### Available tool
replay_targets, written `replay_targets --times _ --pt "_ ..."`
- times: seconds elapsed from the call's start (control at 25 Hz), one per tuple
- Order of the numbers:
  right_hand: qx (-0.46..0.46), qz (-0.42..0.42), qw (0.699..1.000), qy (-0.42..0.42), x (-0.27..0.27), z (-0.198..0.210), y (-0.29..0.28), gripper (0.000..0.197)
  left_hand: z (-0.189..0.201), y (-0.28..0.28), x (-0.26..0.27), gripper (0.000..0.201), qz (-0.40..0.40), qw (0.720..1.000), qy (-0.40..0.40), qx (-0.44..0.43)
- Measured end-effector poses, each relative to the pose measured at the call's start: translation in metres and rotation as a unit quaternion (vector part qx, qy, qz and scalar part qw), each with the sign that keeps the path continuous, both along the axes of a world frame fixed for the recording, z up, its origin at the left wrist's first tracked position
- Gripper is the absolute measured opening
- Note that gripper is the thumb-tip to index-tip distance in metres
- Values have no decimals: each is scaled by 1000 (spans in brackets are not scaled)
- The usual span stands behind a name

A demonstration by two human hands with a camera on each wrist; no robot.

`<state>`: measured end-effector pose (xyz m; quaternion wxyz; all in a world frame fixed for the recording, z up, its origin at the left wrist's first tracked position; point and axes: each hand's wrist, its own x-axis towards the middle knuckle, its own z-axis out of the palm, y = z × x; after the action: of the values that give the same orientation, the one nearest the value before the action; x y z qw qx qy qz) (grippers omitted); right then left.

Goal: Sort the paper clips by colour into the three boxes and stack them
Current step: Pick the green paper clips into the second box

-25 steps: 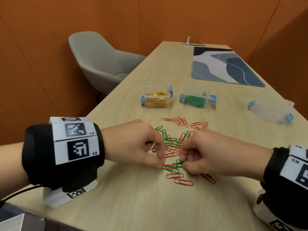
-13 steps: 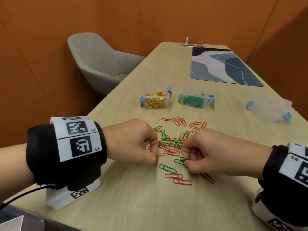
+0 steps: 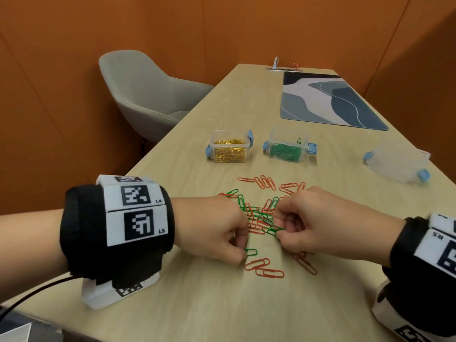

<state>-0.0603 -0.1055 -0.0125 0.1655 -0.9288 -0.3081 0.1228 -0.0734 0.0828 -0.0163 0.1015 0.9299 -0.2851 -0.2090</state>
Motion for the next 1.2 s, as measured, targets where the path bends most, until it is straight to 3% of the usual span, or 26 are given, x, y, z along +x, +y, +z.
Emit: replay_targets --times 0.08,0.12,0.16,0.24,0.28,0.32,0.48,0.56,0.64,0.8,0.96,1.2 --pt "14 -5 1000 -8 1 1 0 8 2 -1 1 15 56 998 42 -12" --pt "29 -7 999 -21 1 2 1 7 5 -1 3 21 123 986 102 -54" --pt "56 -10 998 -38 2 3 1 7 9 -1 7 26 202 953 186 -127" --pt "128 -6 989 -78 2 7 3 8 17 0 16 26 311 840 351 -273" --pt "152 9 983 -99 1 8 5 8 21 -1 19 23 324 793 404 -320" --pt "164 28 980 -113 0 9 7 9 20 -2 21 21 324 765 438 -343" --pt "161 71 975 -136 4 9 15 8 9 -17 23 29 270 763 467 -356" --pt "146 57 977 -146 7 9 16 14 9 -18 25 30 290 751 463 -371" --pt "128 11 980 -152 10 7 14 21 14 -8 34 29 333 775 391 -368" --pt "7 -52 994 -95 20 0 11 18 25 14 54 35 396 873 141 -247" --pt "-27 -65 997 -32 22 -1 14 12 16 17 63 29 293 950 -25 -103" --pt "-21 -54 997 -49 21 0 15 10 8 11 67 27 172 980 -92 -25"
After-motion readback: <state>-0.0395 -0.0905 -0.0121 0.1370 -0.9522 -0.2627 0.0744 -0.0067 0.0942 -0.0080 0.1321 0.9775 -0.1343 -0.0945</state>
